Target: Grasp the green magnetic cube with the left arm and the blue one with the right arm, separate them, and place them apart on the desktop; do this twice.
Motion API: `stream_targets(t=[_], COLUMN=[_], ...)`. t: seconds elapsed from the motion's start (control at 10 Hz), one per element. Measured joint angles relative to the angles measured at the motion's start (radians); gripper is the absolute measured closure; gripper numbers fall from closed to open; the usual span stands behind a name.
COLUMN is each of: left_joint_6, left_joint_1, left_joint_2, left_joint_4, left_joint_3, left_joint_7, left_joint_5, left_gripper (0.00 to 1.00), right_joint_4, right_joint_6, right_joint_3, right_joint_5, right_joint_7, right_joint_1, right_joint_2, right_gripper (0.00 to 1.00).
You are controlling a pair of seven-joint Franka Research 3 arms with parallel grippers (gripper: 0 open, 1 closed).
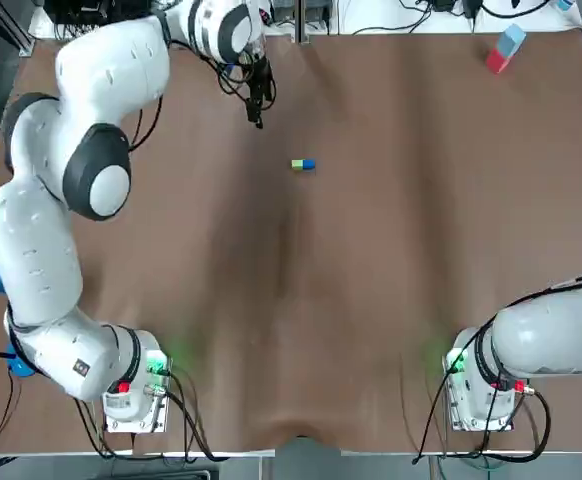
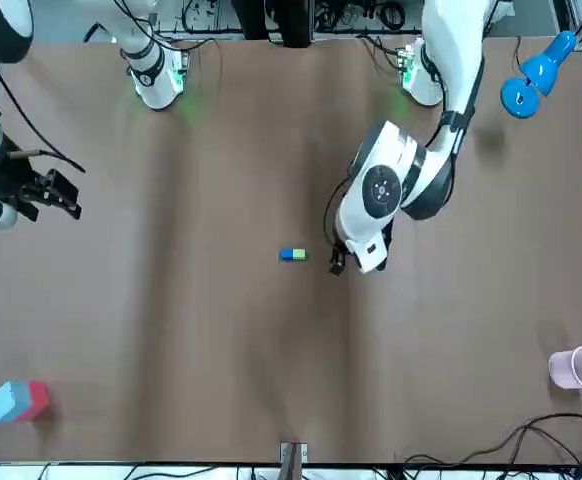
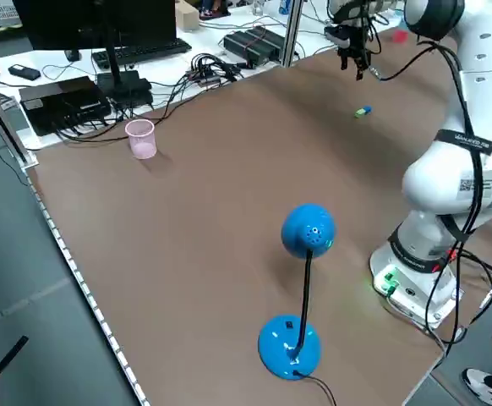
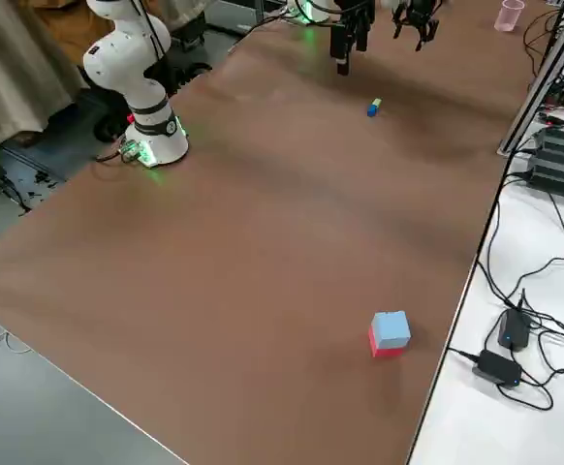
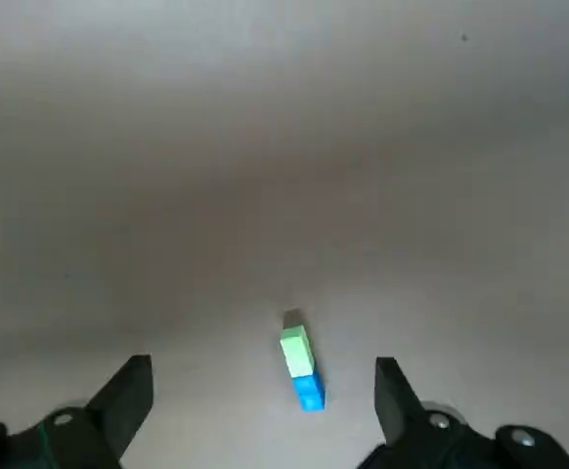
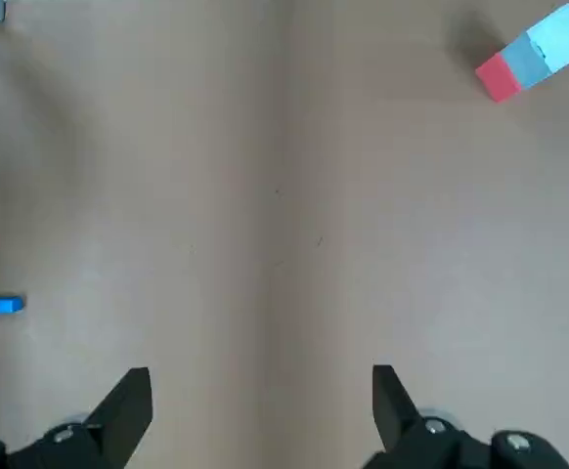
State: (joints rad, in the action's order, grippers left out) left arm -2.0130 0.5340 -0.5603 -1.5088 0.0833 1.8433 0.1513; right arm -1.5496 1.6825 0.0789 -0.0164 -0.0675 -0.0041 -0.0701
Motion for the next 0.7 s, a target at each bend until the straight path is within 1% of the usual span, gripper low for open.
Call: stream_targets(t=[0.2, 0.3, 0.5, 0.6, 0.7], left_joint_6=[-0.080, -0.124, -0.179, -0.232, -0.313], left_joint_1=[0.038, 0.033, 0.018, 0.022, 0.034], left_joint_2=[-0.043, -0.051, -0.051, -0.051, -0.051], left_joint_4=[-0.047, -0.077, -0.123, -0.148, -0.181], left_joint_3=[0.000, -0.003, -0.007, -0.006, -0.004], left_joint_7=[0.063, 0.073, 0.073, 0.091, 0.125], left_joint_5=[0.002, 0.020, 0.045, 0.047, 0.047], left_gripper=[0.00, 0.00, 0.00, 0.01, 0.03], right_joint_4=[-0.011, -0.025, -0.057, -0.071, -0.086], right_joint_6=[-0.013, -0.017, -0.017, -0.016, -0.012], right_joint_3=[0.002, 0.005, 0.009, 0.012, 0.014], right_joint_5=[0.000, 0.000, 0.000, 0.000, 0.000], right_joint_7=[0.000, 0.001, 0.000, -0.045, -0.135], right_joint_1=[0.005, 0.019, 0.090, 0.139, 0.181], right_joint_2=[-0.003, -0.006, -0.012, -0.013, -0.017], right_gripper=[0.00, 0.00, 0.04, 0.05, 0.05])
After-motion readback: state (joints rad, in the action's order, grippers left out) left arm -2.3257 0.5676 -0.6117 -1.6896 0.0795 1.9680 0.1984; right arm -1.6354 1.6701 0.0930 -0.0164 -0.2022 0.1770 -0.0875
